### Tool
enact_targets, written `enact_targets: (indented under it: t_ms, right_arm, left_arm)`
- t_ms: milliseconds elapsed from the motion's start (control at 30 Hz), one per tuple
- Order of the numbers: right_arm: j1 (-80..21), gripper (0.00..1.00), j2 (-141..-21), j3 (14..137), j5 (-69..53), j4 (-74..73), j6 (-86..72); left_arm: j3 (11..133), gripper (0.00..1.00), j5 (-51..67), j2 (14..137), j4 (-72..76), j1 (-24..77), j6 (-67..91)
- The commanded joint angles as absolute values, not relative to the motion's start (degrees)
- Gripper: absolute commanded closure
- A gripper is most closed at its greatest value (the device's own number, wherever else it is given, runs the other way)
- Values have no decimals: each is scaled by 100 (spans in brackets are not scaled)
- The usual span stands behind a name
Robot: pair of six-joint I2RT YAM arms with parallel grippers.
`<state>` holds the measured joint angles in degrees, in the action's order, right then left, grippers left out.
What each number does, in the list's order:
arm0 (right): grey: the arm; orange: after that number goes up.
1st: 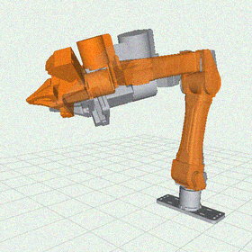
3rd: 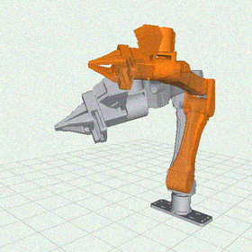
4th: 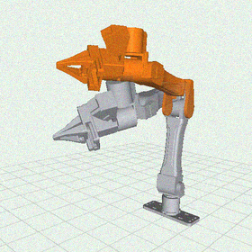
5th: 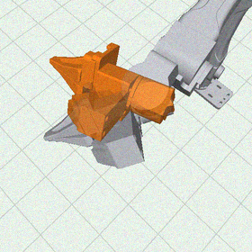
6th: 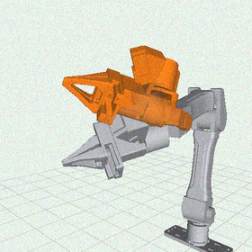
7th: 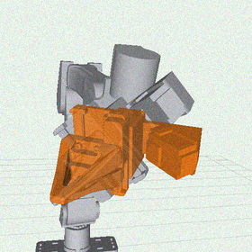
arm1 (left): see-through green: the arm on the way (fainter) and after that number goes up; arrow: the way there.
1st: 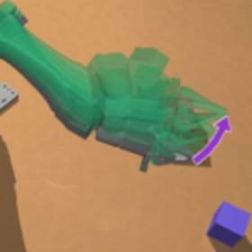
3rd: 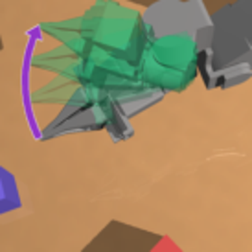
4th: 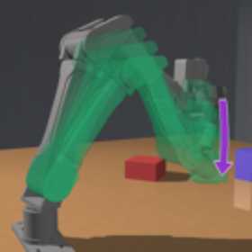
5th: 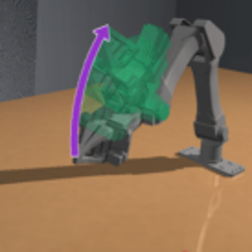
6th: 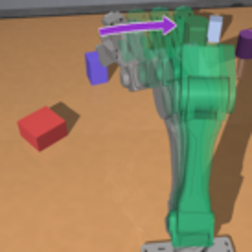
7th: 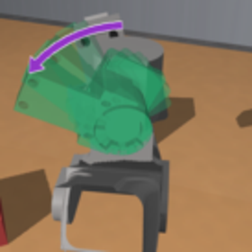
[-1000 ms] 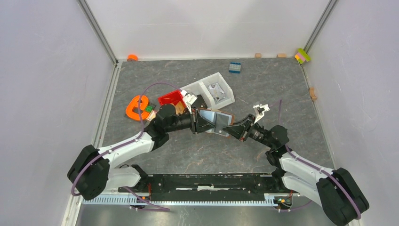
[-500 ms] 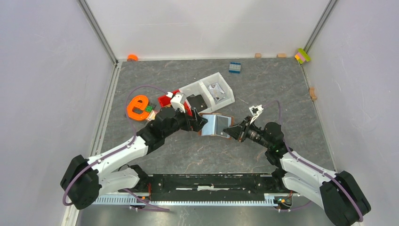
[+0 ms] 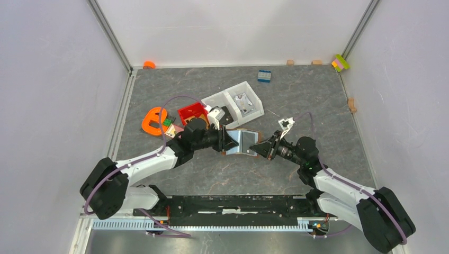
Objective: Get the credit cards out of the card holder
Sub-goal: Remove the credit card from the card holder.
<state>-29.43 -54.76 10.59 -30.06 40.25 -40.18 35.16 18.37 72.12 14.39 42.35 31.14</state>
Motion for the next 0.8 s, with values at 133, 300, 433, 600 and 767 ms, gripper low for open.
enact_targets:
  t_ms: [133,300,433,600,767]
  right_arm:
    - [-3241,80,-5950,1407,-3954,5390,-4307]
    - [-3287,56,-5737,1415,-3688,4963,-3984]
    - [-3291,64,-5605,1412,-3540,4811,-3857]
    - [-3286,67,-5723,1565,-3349,4315,-3684]
    - [-3288,58,-5766,1621,-3235,4107,-3602]
  left_arm:
    - [3832,98,2127,7398,1700,4221,3040]
    - [3756,98,1811,7228,1631,4219,3047]
    - [3729,98,1688,7162,1573,4212,3045]
    - [3648,98,1835,7065,1760,4211,3086]
    - [3585,98,1951,6983,1913,4216,3116]
